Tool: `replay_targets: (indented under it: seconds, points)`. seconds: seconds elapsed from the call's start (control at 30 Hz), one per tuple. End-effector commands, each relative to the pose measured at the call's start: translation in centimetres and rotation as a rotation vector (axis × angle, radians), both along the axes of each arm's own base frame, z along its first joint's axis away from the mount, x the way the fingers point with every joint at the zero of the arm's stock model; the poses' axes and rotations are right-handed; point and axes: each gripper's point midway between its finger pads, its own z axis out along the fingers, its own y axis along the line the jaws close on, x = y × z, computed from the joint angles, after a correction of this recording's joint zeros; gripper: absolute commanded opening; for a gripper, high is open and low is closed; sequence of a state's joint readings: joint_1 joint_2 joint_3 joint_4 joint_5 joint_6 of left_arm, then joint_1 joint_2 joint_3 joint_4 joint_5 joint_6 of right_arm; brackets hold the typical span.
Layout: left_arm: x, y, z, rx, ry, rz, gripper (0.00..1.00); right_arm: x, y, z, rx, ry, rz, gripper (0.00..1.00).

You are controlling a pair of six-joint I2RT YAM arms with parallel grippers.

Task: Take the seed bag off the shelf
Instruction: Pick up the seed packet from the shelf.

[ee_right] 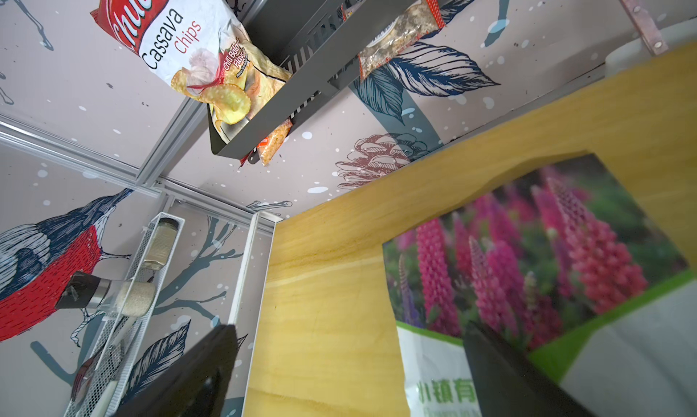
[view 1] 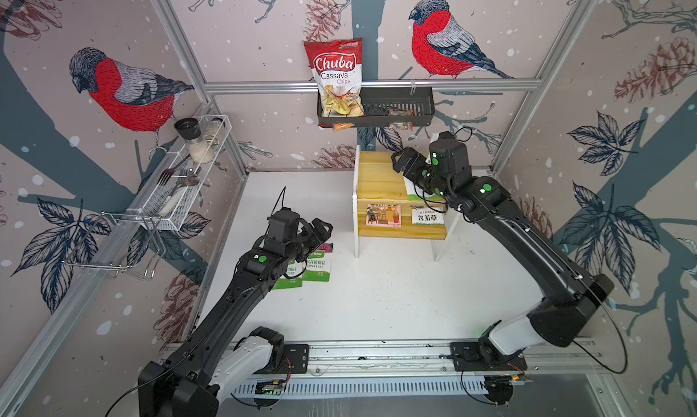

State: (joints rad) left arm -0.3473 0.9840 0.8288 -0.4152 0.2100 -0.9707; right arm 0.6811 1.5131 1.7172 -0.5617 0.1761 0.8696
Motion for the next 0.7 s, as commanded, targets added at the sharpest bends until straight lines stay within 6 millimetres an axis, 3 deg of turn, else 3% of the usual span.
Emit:
replay_targets:
  seconds: [0.0, 0.3, 0.67]
  points:
    - [-0.2, 0.0, -0.2, -0.002, 0.006, -0.010, 0.89, -2.6, -1.3, -5.0, -0.079, 0.198, -0.016, 1.00]
    - [-0.4, -0.1, -0.4, -0.002, 0.011, -0.015, 0.89, -3.8, -1.4, -4.6, -0.047, 0.180, -0.014, 1.00]
    - [-0.3, -0.3, -0.4, -0.002, 0.009, -0.027, 0.89, -2.5, -0.3, -2.2, -0.033, 0.119, 0.008, 1.00]
